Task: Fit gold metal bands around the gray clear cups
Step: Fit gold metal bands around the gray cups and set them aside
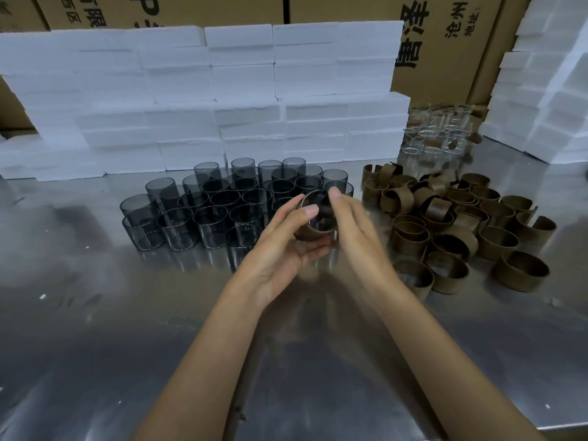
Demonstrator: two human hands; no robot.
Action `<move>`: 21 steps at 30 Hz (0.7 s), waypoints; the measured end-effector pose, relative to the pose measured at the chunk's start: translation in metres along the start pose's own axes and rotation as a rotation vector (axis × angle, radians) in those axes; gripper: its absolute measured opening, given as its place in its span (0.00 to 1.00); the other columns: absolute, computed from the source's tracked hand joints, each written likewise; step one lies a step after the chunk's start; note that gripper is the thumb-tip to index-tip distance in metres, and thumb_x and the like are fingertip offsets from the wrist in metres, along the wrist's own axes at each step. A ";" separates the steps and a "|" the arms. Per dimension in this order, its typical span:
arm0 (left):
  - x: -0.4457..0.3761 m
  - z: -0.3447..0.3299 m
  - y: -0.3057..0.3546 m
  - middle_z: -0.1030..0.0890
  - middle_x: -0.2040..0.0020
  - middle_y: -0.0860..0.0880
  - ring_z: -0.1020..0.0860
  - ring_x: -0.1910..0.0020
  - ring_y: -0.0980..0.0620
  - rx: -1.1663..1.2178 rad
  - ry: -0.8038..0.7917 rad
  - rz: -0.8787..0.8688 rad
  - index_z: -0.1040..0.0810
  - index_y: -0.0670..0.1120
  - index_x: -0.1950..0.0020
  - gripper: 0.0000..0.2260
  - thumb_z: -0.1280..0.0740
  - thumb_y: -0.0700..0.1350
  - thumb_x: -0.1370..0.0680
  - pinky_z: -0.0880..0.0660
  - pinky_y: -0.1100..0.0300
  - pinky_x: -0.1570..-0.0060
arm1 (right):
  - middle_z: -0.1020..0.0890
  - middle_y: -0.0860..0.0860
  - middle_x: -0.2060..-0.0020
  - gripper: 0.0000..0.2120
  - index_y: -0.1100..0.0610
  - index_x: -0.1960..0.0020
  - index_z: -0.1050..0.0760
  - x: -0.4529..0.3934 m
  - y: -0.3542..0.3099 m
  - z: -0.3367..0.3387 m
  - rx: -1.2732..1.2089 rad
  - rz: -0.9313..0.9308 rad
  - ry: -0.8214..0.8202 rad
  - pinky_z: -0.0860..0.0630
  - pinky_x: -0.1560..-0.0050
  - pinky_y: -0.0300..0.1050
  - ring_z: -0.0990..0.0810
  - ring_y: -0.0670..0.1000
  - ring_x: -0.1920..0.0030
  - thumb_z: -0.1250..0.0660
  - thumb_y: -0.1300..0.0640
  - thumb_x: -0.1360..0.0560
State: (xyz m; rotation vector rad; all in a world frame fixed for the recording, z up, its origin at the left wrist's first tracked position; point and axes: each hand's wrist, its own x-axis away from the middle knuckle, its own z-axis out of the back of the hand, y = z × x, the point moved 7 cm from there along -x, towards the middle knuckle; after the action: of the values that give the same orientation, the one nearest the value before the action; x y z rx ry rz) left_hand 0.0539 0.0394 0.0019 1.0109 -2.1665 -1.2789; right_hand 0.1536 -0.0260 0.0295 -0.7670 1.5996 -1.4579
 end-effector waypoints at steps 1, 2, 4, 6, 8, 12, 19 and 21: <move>0.000 0.000 0.001 0.22 0.33 0.34 0.16 0.47 0.40 -0.004 0.000 -0.011 0.30 0.47 0.24 0.40 0.22 0.52 0.35 0.19 0.51 0.46 | 0.15 0.44 0.49 0.18 0.48 0.40 0.21 -0.004 0.000 -0.002 0.014 0.010 0.010 0.24 0.48 0.40 0.17 0.38 0.48 0.39 0.37 0.19; -0.001 0.002 0.003 0.21 0.34 0.34 0.16 0.46 0.40 -0.012 0.005 -0.026 0.30 0.46 0.24 0.40 0.22 0.52 0.34 0.19 0.50 0.45 | 0.14 0.45 0.50 0.18 0.48 0.42 0.20 -0.007 -0.001 -0.005 0.013 0.023 0.017 0.23 0.47 0.41 0.17 0.41 0.48 0.39 0.37 0.19; -0.002 0.005 0.006 0.18 0.41 0.38 0.16 0.49 0.41 -0.044 0.019 -0.050 0.31 0.45 0.23 0.39 0.24 0.51 0.33 0.19 0.50 0.46 | 0.14 0.45 0.51 0.19 0.47 0.44 0.19 -0.010 0.001 -0.010 0.003 0.044 0.001 0.21 0.43 0.46 0.16 0.42 0.48 0.40 0.35 0.19; -0.004 0.006 0.006 0.16 0.48 0.43 0.16 0.53 0.43 -0.103 0.023 -0.058 0.31 0.46 0.24 0.34 0.28 0.49 0.29 0.20 0.49 0.46 | 0.13 0.44 0.51 0.22 0.46 0.44 0.18 -0.009 0.006 -0.013 0.000 0.055 -0.010 0.21 0.40 0.51 0.16 0.42 0.47 0.42 0.33 0.21; -0.004 0.006 0.004 0.16 0.49 0.44 0.16 0.54 0.44 -0.147 0.014 -0.062 0.29 0.47 0.25 0.30 0.31 0.47 0.27 0.21 0.49 0.47 | 0.13 0.45 0.50 0.25 0.48 0.43 0.18 -0.008 0.009 -0.013 -0.005 0.069 0.008 0.22 0.37 0.55 0.16 0.45 0.45 0.44 0.31 0.22; -0.004 0.003 0.004 0.16 0.46 0.43 0.17 0.54 0.44 -0.151 -0.004 -0.088 0.28 0.50 0.25 0.33 0.27 0.47 0.31 0.23 0.49 0.47 | 0.13 0.45 0.51 0.24 0.49 0.44 0.18 -0.005 0.008 -0.008 -0.021 0.134 0.059 0.20 0.40 0.52 0.16 0.43 0.47 0.46 0.35 0.20; -0.001 0.000 0.005 0.19 0.45 0.43 0.26 0.50 0.41 -0.116 -0.024 -0.083 0.26 0.52 0.27 0.34 0.26 0.48 0.33 0.26 0.54 0.53 | 0.13 0.45 0.51 0.26 0.50 0.42 0.18 -0.002 0.010 -0.004 -0.007 0.149 0.108 0.20 0.41 0.51 0.16 0.43 0.47 0.48 0.35 0.19; 0.000 -0.001 0.005 0.19 0.45 0.43 0.25 0.54 0.44 -0.104 -0.028 -0.079 0.26 0.52 0.27 0.30 0.27 0.45 0.30 0.27 0.57 0.58 | 0.13 0.47 0.51 0.28 0.51 0.42 0.18 -0.002 0.012 -0.004 -0.008 0.134 0.108 0.21 0.39 0.56 0.16 0.47 0.46 0.48 0.34 0.20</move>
State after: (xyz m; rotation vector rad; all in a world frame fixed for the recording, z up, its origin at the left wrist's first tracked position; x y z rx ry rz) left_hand 0.0531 0.0402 0.0067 1.0515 -2.0756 -1.4338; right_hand 0.1523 -0.0205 0.0185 -0.5826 1.7049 -1.4176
